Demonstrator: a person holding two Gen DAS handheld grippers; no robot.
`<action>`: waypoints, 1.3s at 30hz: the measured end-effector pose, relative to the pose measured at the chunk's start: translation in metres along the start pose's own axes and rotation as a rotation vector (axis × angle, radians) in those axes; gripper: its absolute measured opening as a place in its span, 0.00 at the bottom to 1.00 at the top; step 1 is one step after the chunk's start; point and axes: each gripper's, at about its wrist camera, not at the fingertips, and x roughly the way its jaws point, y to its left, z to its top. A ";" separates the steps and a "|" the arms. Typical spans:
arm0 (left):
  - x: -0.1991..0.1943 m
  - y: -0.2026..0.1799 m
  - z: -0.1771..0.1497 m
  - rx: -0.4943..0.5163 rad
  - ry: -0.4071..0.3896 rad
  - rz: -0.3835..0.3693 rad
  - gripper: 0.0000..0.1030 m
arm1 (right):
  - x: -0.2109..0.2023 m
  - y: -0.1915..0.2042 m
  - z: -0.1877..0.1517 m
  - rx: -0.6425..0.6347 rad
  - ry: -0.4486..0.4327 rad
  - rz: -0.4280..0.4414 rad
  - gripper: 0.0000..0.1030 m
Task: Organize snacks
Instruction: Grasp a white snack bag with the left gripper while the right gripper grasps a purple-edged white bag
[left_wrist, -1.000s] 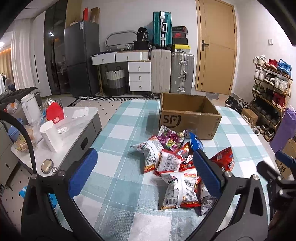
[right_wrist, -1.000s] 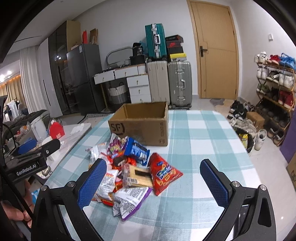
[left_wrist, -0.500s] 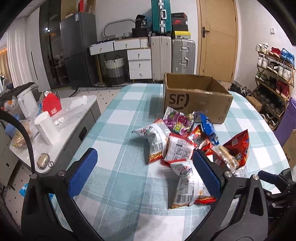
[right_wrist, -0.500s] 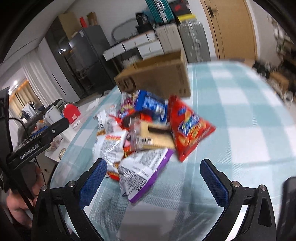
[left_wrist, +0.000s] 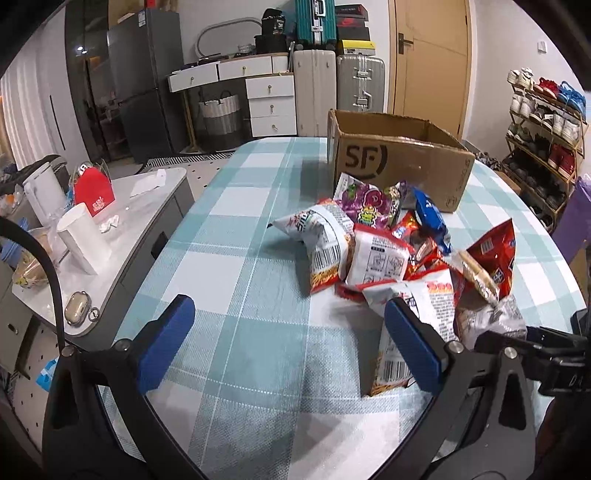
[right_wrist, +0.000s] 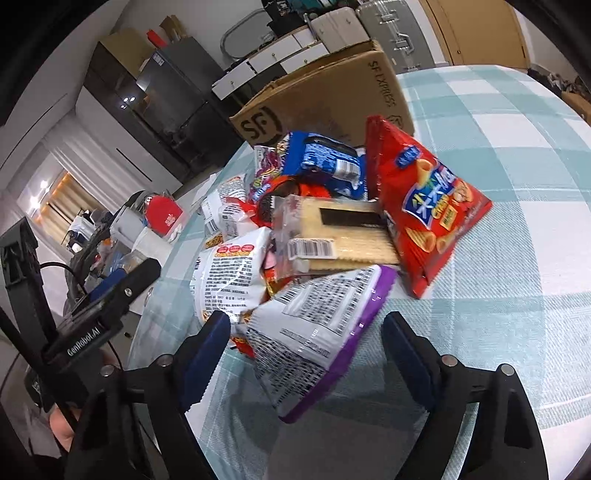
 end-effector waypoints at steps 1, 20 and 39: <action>0.001 0.000 0.000 0.003 0.005 -0.001 1.00 | 0.001 0.000 0.000 0.006 0.003 0.018 0.80; -0.013 -0.014 -0.008 -0.002 0.065 -0.064 1.00 | -0.030 -0.009 -0.010 -0.017 -0.071 0.062 0.45; 0.018 -0.061 -0.008 0.060 0.162 -0.137 0.99 | -0.066 -0.018 -0.025 -0.075 -0.125 0.049 0.45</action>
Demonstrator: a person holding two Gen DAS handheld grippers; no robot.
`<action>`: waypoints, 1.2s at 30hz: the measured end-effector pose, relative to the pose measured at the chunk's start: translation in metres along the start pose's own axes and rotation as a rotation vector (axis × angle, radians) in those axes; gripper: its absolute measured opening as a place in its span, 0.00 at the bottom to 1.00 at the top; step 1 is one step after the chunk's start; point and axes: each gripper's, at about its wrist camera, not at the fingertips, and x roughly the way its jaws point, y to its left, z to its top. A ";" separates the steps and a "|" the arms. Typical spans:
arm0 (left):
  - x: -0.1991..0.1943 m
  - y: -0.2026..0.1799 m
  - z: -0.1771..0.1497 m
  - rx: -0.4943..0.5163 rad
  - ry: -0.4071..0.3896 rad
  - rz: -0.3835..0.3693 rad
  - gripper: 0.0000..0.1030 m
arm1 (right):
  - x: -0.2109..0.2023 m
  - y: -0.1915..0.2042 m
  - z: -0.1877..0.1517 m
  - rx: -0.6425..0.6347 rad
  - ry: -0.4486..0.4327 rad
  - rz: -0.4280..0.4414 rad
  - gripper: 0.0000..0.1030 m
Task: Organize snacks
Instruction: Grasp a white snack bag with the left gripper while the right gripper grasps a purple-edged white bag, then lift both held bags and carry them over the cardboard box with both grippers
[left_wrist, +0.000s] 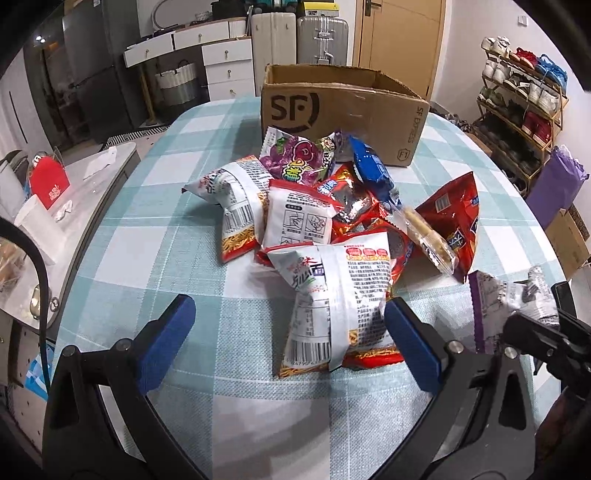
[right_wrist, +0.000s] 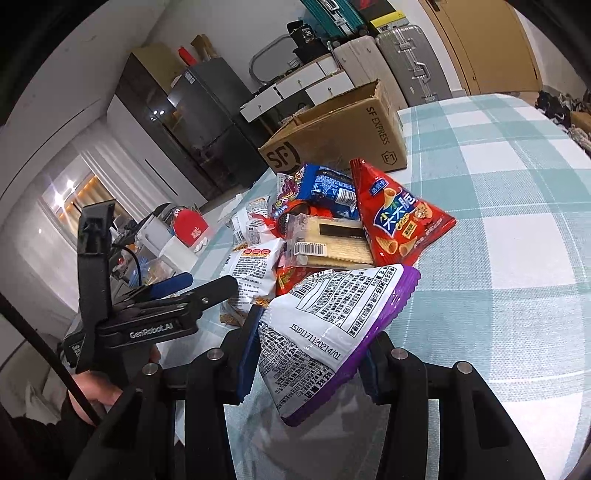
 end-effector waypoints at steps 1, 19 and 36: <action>0.002 -0.001 0.000 0.000 0.004 -0.004 0.99 | 0.000 0.000 0.000 -0.002 0.000 0.001 0.45; 0.032 -0.011 0.002 0.039 0.092 -0.135 0.53 | -0.002 -0.011 -0.003 0.004 0.001 0.009 0.45; -0.002 0.007 -0.015 0.072 0.027 -0.162 0.41 | -0.009 0.009 -0.005 -0.034 0.003 -0.001 0.45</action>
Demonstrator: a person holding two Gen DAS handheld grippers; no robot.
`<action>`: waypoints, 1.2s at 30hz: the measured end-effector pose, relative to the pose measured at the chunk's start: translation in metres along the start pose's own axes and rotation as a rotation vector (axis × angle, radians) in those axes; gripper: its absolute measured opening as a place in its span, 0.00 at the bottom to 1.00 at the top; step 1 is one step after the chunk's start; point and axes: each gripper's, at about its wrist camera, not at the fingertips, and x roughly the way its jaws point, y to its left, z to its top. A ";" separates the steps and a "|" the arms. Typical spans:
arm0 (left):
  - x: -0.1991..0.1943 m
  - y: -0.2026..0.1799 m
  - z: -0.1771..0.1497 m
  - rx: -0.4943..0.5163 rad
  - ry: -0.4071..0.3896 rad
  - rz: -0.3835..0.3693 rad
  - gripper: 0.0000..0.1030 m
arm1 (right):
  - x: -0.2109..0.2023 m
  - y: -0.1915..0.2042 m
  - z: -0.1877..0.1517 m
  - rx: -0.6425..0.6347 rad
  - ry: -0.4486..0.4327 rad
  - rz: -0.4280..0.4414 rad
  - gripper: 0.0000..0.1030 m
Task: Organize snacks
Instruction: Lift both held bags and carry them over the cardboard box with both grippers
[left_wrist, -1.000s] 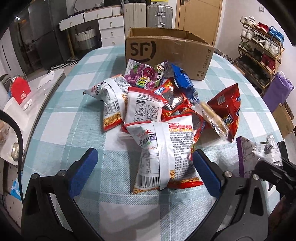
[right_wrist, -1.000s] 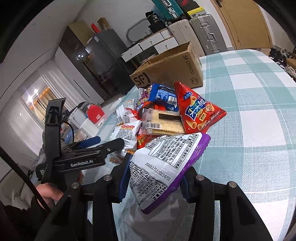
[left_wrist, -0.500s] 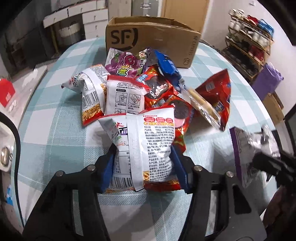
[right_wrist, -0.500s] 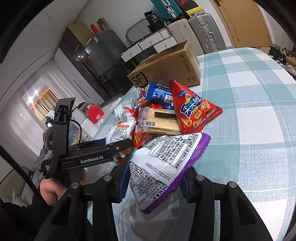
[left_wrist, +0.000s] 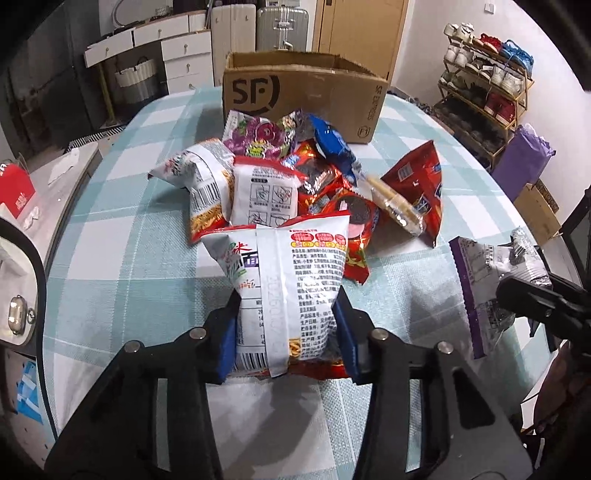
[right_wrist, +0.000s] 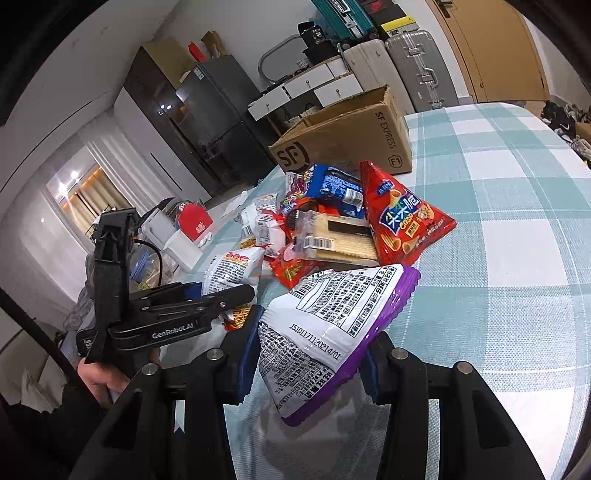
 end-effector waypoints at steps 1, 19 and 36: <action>-0.003 0.000 0.000 -0.003 -0.004 -0.001 0.41 | -0.001 0.002 0.001 -0.003 -0.001 -0.003 0.45; -0.070 0.011 0.013 -0.009 -0.127 -0.031 0.41 | -0.029 0.042 0.024 -0.067 -0.072 0.009 0.45; -0.143 0.012 0.074 0.047 -0.210 -0.098 0.41 | -0.071 0.078 0.086 -0.139 -0.200 0.038 0.45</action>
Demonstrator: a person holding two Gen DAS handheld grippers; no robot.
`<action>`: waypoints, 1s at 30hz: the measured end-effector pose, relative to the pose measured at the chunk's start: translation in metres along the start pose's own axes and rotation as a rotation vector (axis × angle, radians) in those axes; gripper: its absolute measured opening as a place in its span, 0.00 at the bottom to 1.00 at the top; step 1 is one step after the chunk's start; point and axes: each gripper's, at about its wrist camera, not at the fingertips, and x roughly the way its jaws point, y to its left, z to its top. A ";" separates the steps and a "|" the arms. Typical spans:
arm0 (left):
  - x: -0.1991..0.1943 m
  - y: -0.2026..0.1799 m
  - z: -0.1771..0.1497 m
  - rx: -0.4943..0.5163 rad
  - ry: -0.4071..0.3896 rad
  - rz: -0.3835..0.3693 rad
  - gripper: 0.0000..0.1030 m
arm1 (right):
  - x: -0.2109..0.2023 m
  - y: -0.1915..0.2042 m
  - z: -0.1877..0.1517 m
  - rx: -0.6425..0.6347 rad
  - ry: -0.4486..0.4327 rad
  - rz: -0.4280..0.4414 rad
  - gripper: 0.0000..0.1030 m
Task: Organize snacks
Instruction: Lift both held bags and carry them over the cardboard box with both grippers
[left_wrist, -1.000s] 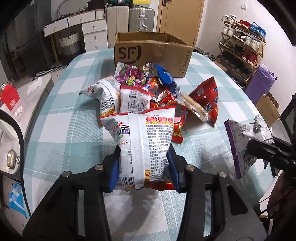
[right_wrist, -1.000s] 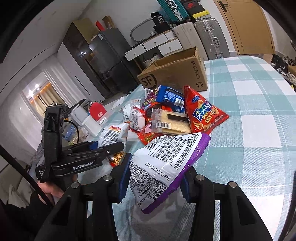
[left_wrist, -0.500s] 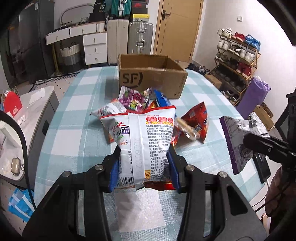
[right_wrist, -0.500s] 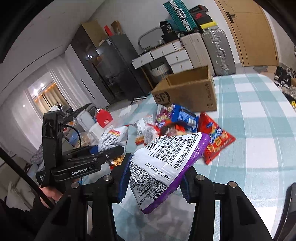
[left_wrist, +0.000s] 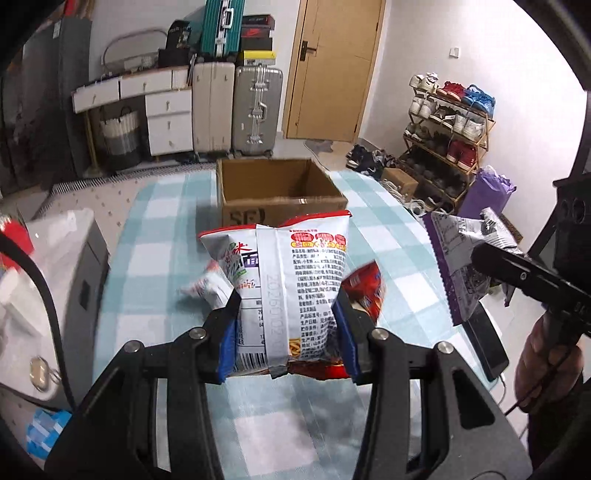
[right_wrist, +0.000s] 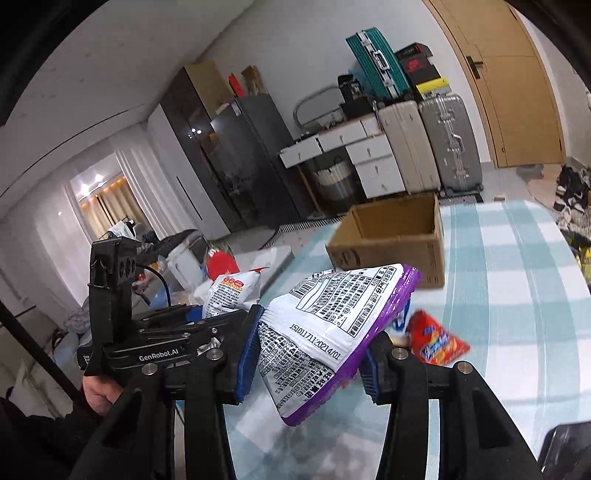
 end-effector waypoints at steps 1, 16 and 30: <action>-0.003 -0.002 0.005 0.013 -0.007 0.019 0.41 | -0.001 0.002 0.005 -0.009 -0.005 -0.004 0.45; -0.016 -0.012 0.125 0.075 -0.085 0.075 0.41 | 0.007 0.005 0.102 -0.071 -0.042 0.000 0.45; 0.111 0.014 0.213 0.017 0.073 0.060 0.41 | 0.112 -0.042 0.179 -0.080 0.029 -0.117 0.45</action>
